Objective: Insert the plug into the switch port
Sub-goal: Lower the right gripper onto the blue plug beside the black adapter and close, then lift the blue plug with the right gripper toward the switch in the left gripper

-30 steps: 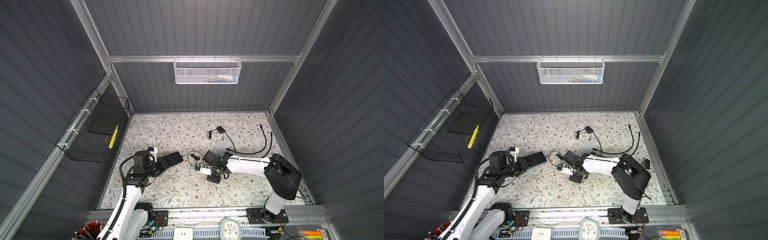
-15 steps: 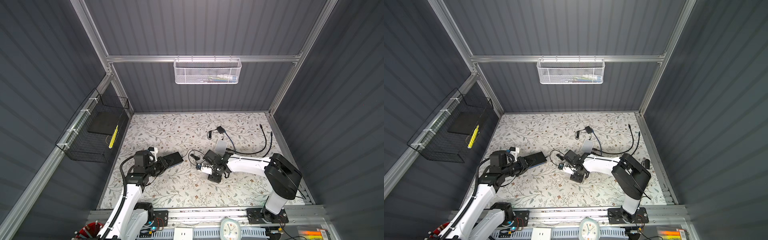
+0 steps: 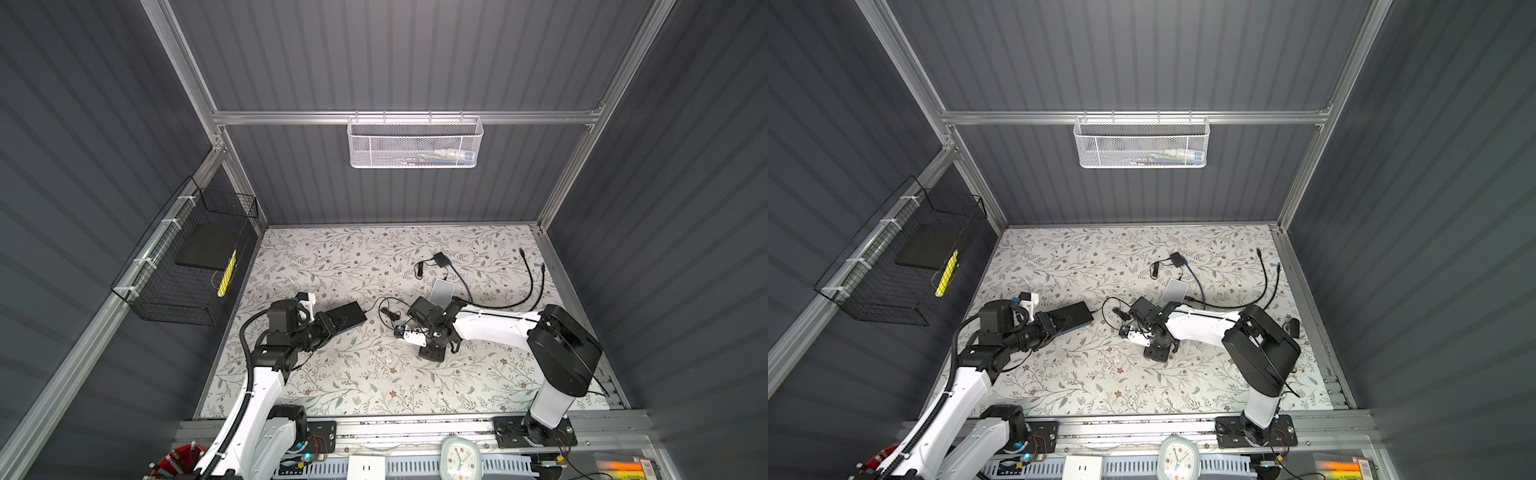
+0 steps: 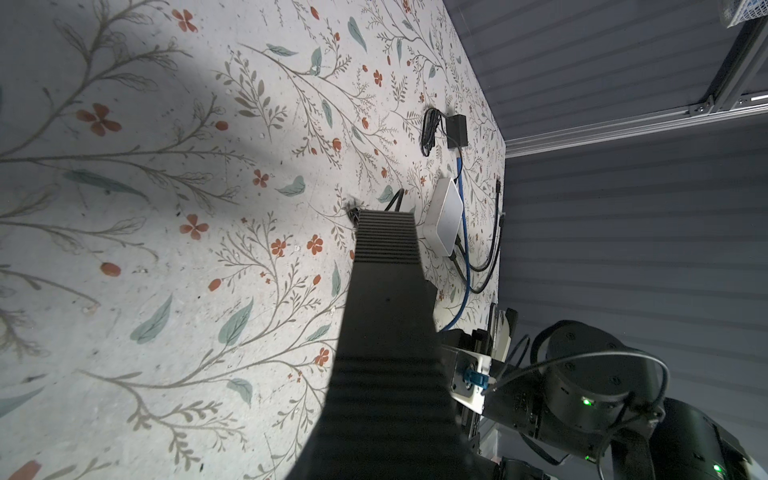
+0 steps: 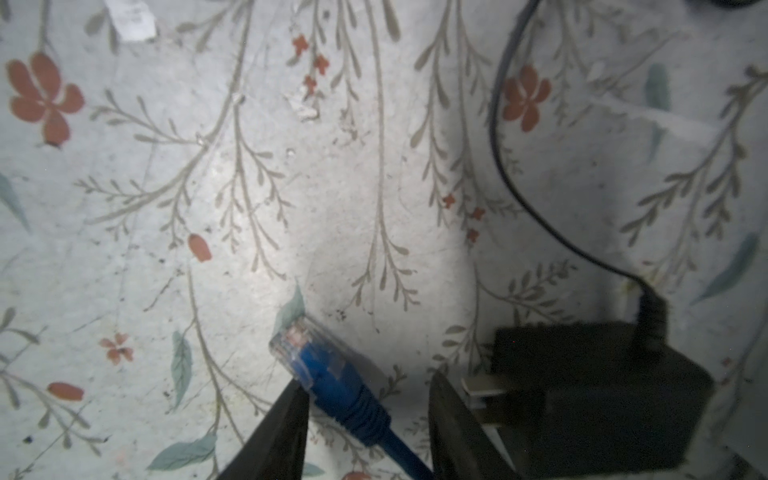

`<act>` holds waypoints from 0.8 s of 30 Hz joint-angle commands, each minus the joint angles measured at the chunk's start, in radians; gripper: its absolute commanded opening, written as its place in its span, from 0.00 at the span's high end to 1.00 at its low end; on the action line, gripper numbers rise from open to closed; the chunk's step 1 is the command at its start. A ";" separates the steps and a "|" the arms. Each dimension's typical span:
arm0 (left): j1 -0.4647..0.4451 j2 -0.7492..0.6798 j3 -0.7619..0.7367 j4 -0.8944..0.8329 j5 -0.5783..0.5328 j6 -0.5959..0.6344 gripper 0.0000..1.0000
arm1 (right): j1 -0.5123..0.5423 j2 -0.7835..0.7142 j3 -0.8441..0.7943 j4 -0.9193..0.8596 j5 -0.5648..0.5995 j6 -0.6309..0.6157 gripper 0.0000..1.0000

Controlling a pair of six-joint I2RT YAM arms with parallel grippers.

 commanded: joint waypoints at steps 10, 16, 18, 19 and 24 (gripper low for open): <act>0.013 0.040 0.068 0.039 0.014 0.038 1.00 | -0.014 0.082 0.004 -0.027 -0.026 0.010 0.67; 0.017 0.074 0.092 0.046 0.026 0.045 1.00 | -0.035 0.057 0.009 -0.028 -0.037 0.015 0.75; 0.019 0.077 0.099 0.045 0.028 0.050 1.00 | -0.038 0.050 0.010 -0.017 -0.042 0.018 0.79; 0.019 0.076 0.100 0.046 0.028 0.051 1.00 | -0.039 0.046 0.011 -0.008 -0.048 0.020 0.81; 0.019 0.054 0.087 0.057 0.024 0.046 1.00 | -0.039 0.011 0.020 0.045 -0.076 0.029 0.87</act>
